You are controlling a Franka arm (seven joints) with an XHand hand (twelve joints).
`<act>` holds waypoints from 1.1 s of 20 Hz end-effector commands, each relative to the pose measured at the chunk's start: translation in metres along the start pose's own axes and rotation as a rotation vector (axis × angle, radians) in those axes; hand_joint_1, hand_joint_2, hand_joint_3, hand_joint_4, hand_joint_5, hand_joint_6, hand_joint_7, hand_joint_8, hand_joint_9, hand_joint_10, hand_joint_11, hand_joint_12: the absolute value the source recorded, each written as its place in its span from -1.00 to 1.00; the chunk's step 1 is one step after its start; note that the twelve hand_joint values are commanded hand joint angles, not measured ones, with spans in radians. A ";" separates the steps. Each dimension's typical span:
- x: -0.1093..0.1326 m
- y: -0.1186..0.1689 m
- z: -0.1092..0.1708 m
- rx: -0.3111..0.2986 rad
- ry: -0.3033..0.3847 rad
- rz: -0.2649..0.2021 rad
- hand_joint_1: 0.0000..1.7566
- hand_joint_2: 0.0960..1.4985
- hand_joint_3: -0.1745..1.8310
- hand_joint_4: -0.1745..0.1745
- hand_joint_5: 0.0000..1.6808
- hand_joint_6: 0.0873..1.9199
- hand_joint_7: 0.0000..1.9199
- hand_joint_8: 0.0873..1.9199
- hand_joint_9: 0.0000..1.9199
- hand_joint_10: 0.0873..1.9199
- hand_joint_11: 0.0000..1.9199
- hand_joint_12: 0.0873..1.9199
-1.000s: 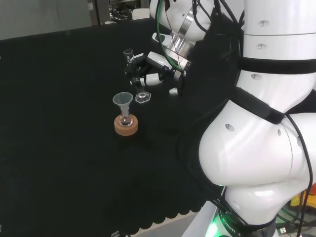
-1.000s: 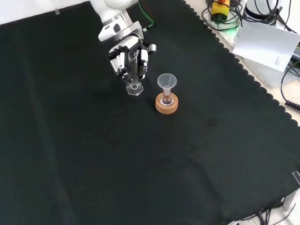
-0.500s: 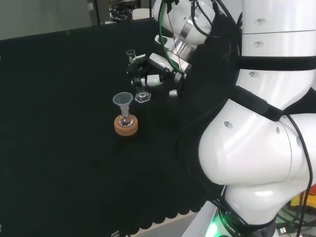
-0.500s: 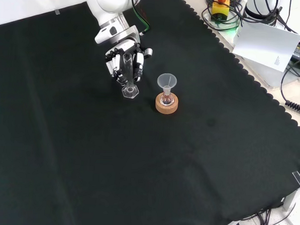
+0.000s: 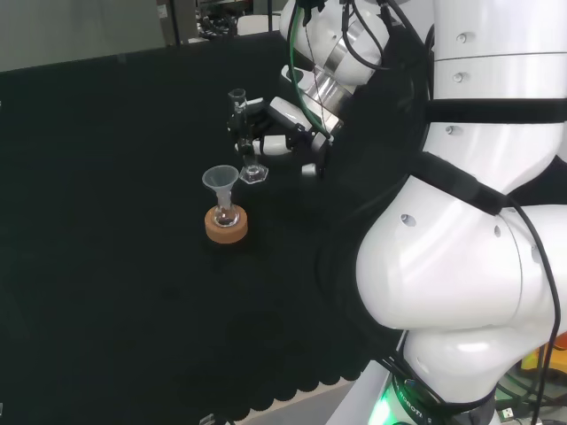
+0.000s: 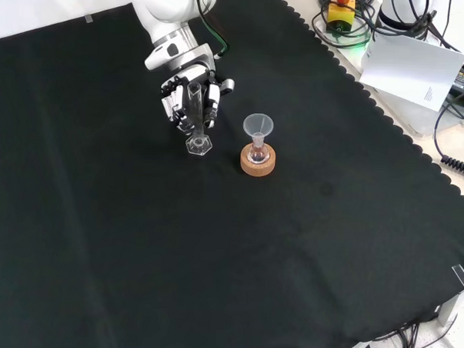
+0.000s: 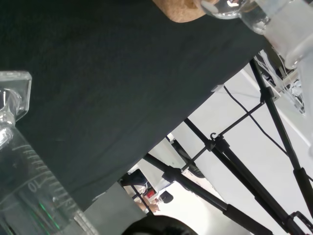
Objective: Put the graduated cylinder back on the table.
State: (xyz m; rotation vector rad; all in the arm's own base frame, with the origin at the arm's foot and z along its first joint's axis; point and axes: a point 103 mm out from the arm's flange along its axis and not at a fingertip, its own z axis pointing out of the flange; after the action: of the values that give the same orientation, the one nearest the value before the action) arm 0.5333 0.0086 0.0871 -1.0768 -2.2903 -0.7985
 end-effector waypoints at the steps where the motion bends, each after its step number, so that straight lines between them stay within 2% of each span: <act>1: -0.005 0.001 0.003 -0.018 0.023 0.013 0.26 0.40 -0.82 0.08 0.28 -0.14 0.26 -0.67 0.55 -1.00 0.37 -0.33; 9: -0.012 -0.005 0.004 -0.058 0.032 0.025 0.27 0.40 -0.82 0.02 0.28 -0.14 0.26 -0.68 0.55 -1.00 0.37 -0.33; 22: -0.019 -0.007 0.008 -0.038 0.030 0.033 0.27 0.40 -0.82 0.00 0.28 -0.14 0.25 -0.69 0.54 -1.00 0.37 -0.33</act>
State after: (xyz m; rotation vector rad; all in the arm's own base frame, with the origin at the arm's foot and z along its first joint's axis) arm 0.5374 0.0005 0.0681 -1.1060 -2.2327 -0.8476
